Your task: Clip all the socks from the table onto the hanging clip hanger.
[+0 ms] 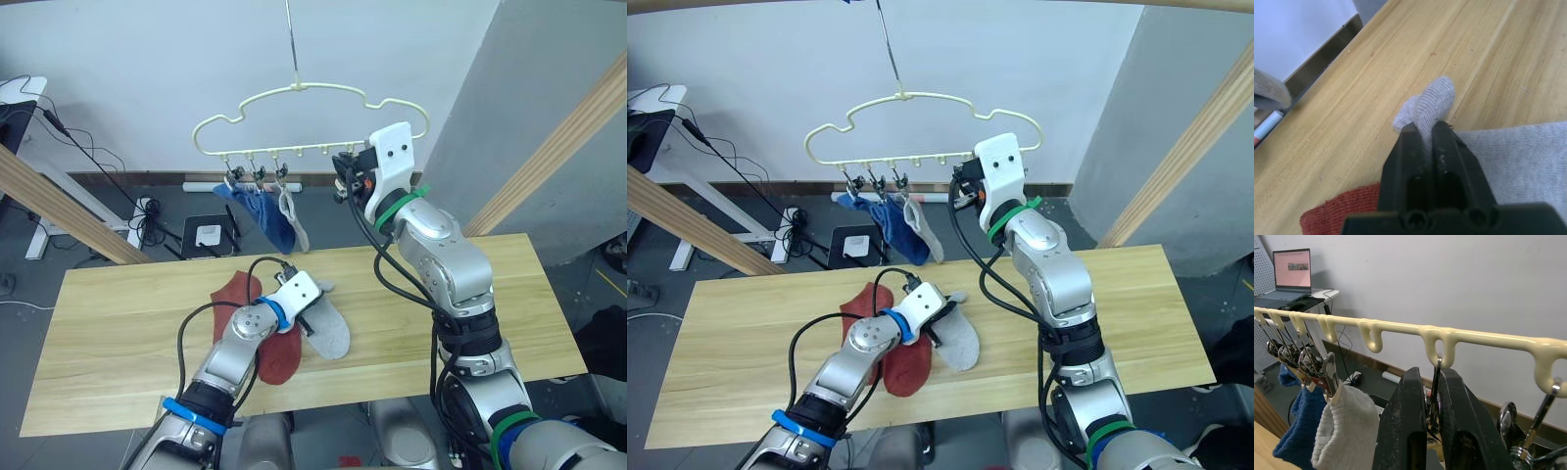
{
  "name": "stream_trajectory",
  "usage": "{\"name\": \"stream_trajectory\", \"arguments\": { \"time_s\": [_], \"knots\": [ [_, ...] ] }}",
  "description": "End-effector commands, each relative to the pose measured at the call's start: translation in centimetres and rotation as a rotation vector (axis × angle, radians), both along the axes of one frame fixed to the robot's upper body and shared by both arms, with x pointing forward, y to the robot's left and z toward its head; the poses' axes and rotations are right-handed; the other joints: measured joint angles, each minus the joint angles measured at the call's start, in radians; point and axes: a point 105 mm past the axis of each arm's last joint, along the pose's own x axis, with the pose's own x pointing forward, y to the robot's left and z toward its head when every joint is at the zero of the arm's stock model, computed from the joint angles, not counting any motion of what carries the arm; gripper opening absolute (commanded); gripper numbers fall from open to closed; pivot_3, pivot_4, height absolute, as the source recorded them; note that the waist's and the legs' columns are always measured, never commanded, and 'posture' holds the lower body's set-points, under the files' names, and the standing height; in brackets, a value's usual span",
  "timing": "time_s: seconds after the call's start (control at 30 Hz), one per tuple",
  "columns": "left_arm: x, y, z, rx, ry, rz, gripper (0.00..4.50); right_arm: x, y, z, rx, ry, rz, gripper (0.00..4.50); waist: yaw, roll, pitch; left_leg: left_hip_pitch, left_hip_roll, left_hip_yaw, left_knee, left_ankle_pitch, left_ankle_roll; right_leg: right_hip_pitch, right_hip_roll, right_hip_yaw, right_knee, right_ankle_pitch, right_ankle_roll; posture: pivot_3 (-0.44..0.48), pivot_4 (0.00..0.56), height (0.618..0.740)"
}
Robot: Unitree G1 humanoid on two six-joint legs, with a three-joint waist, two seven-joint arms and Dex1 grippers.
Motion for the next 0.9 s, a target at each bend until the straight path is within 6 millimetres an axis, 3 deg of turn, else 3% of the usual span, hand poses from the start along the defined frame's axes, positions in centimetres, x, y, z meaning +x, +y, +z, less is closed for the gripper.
{"name": "stream_trajectory", "arguments": {
  "time_s": [0.03,0.53,0.67,0.9],
  "knots": [
    [-0.4,0.0,2.1,-0.036,-0.109,-0.012,0.0,-0.7,0.0,1.3,0.023,-0.051,0.009,0.04,-0.001,0.0,0.0,0.0,0.0,0.0,0.0,0.0,0.0,0.0,0.0,0.0,0.0,0.0,0.0,-0.224,0.291,0.733],
    [-3.6,1.7,8.0,-0.003,-0.554,-0.107,0.0,-0.7,-0.1,1.3,0.02,-0.054,0.007,0.04,0.0,0.0,0.0,0.0,0.0,0.0,-0.001,0.0,0.0,0.0,0.0,0.0,-0.001,0.0,0.0,-0.209,0.297,0.733],
    [-3.5,2.4,9.0,-0.042,-0.601,-0.077,0.0,-0.8,-0.1,1.3,0.018,-0.054,0.011,0.04,-0.001,0.0,0.0,0.0,0.0,0.001,-0.001,0.0,0.0,0.0,0.0,0.0,-0.001,0.0,0.0,-0.211,0.298,0.733],
    [-2.6,1.0,11.0,-0.112,-0.689,-0.089,0.0,-1.0,0.1,1.4,0.023,-0.056,0.029,0.04,0.0,0.0,0.0,0.0,0.0,0.0,0.0,0.0,0.0,0.0,0.0,0.0,-0.001,0.0,0.0,-0.217,0.301,0.733]
  ]
}}
